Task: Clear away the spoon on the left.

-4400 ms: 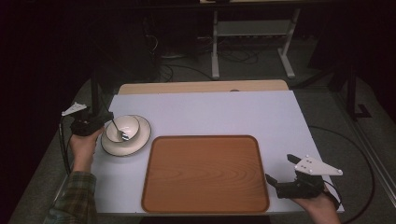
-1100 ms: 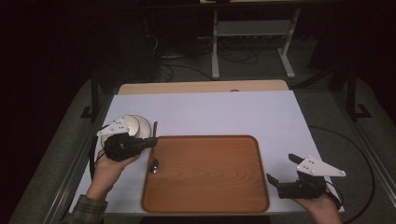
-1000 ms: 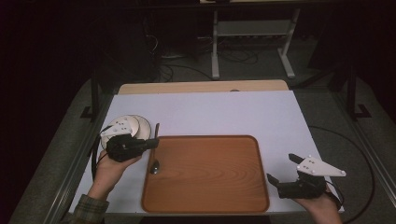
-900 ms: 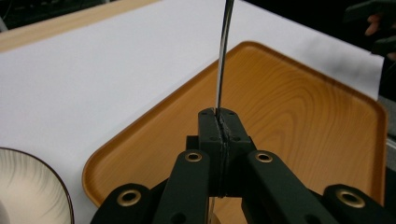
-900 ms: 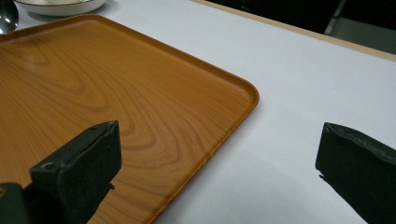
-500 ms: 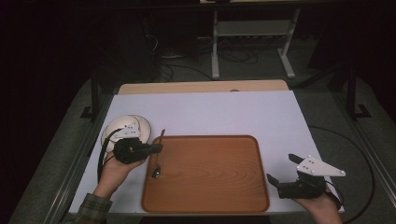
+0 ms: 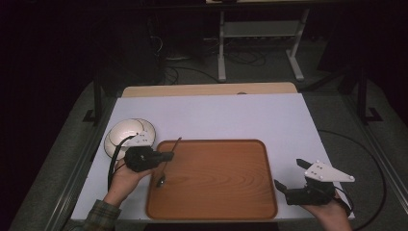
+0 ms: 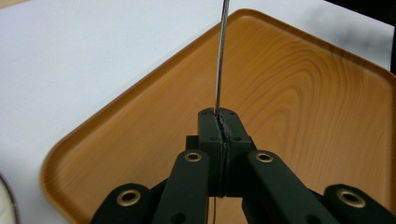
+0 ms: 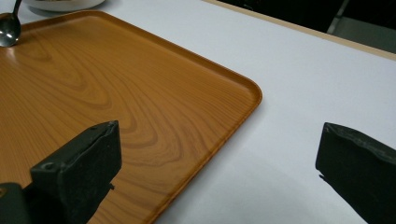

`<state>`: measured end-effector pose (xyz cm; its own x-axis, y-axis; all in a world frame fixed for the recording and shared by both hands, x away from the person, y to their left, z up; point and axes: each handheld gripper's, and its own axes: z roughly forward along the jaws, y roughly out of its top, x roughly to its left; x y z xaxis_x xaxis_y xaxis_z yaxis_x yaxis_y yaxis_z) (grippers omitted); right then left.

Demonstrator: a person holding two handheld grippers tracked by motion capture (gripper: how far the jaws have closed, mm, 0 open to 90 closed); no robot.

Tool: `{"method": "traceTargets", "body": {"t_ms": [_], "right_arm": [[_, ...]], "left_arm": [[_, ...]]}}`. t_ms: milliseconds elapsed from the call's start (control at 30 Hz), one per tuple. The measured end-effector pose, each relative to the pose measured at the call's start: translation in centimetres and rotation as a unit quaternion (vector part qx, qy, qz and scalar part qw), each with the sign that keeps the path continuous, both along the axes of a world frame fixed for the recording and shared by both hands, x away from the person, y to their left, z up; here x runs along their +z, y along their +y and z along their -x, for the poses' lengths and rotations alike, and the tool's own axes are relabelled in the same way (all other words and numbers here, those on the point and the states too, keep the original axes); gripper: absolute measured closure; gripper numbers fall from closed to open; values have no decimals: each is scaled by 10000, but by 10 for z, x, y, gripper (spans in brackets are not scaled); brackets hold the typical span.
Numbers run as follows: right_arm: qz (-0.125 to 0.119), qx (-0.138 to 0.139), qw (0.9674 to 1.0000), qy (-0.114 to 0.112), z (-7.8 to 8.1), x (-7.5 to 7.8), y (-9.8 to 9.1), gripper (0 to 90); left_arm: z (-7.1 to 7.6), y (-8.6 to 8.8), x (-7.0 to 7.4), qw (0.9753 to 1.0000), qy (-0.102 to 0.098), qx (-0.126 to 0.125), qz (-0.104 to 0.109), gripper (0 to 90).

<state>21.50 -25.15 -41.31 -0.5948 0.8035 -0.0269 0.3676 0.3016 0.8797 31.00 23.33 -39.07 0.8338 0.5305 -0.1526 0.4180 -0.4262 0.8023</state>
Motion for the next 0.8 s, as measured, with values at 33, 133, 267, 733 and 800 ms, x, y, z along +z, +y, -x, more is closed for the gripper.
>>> {"method": "traceTargets", "body": {"t_ms": [33,133,267,733,800], "right_arm": [[-1,-2,10000,1,0,0,0,0],[7,11,10000,1,0,0,0,0],[10,13,10000,-2,0,0,1,0],[23,20,10000,17,0,-1,2,0],[31,33,10000,20,0,-1,2,0]], "left_arm": [[0,-1,-1,10000,6,-23,14,888],[1,-7,-3,9999,61,-112,66,888],[2,-15,-6,9997,85,-247,12,887],[-1,-31,-24,9980,298,-519,-178,886],[-1,-33,-26,9976,317,-563,-239,886]]}}
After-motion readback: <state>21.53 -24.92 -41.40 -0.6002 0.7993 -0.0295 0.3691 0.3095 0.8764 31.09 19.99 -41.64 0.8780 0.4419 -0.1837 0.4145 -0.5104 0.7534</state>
